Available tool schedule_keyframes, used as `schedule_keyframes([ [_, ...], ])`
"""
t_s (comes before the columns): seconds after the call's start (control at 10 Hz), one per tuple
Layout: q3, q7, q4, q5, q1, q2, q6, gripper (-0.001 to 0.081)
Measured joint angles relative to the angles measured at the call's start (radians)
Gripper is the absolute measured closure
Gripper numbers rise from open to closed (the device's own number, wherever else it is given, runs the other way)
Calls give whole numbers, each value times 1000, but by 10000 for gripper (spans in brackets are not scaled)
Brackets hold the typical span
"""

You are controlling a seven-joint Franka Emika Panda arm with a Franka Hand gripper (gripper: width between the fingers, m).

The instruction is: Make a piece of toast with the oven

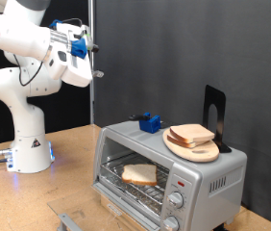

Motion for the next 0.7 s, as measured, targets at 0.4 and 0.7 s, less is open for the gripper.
schedule_keyframes([
  [0.4, -114, -81, -13, -102, -61, 0, -20, -2],
  [0.7, -157, -85, -12, -119, -85, 1, -27, -2],
])
